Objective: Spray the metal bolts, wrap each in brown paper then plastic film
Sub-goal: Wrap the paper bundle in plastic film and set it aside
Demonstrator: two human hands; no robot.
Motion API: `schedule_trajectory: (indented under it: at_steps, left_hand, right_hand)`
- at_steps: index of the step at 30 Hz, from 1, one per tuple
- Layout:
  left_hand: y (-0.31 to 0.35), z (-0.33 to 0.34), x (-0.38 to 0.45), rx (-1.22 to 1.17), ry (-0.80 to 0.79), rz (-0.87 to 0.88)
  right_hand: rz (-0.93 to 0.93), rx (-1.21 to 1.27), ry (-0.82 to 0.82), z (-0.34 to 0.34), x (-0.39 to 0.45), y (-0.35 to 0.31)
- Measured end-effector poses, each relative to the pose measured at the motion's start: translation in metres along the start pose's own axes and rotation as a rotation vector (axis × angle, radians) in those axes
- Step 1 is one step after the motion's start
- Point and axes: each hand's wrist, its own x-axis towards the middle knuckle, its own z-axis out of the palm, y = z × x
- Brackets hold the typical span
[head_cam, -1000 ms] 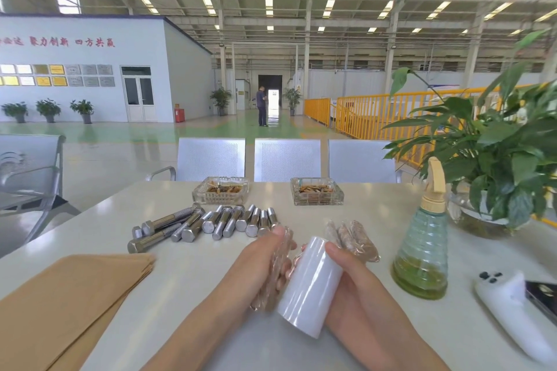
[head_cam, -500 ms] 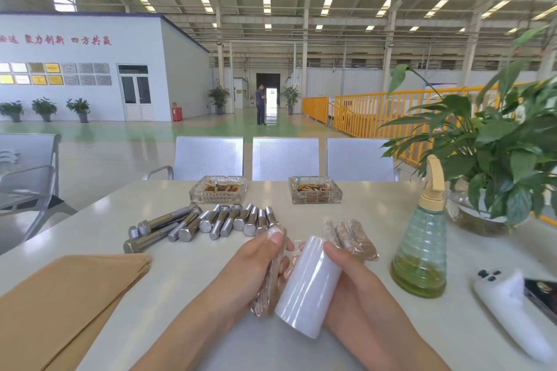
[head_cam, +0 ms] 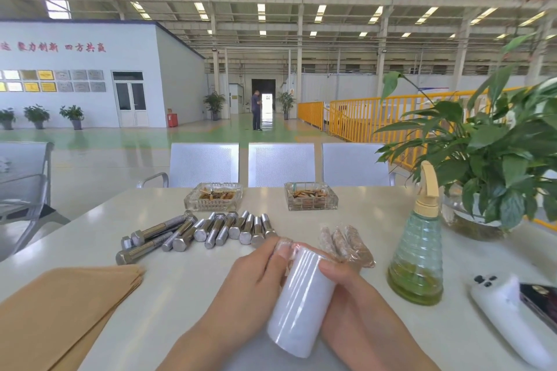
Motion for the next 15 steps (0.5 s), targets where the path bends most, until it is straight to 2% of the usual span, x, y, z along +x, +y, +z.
schedule_trajectory:
  at_steps: [1, 3, 6, 9, 11, 15]
  left_hand:
    - [-0.006, 0.001, -0.002, -0.032, -0.063, -0.002]
    - [-0.011, 0.003, -0.001, -0.155, -0.093, -0.038]
    - [0.003, -0.005, 0.002, -0.233, -0.025, -0.007]
    - [-0.005, -0.011, 0.001, -0.356, -0.065, -0.004]
    - [-0.009, -0.01, 0.005, -0.315, -0.026, -0.011]
    - [-0.008, -0.009, 0.005, -0.11, 0.098, 0.081]
  right_hand:
    - [0.004, 0.052, -0.051, 0.002, -0.003, 0.0]
    - [-0.022, 0.084, -0.08, 0.005, -0.006, -0.002]
    - [-0.071, 0.058, -0.101, 0.003, -0.007, 0.0]
    - [-0.08, -0.001, -0.071, 0.001, -0.008, -0.001]
    - [-0.099, -0.058, -0.023, -0.001, -0.008, -0.001]
    - [-0.117, -0.177, 0.038, 0.002, -0.004, 0.005]
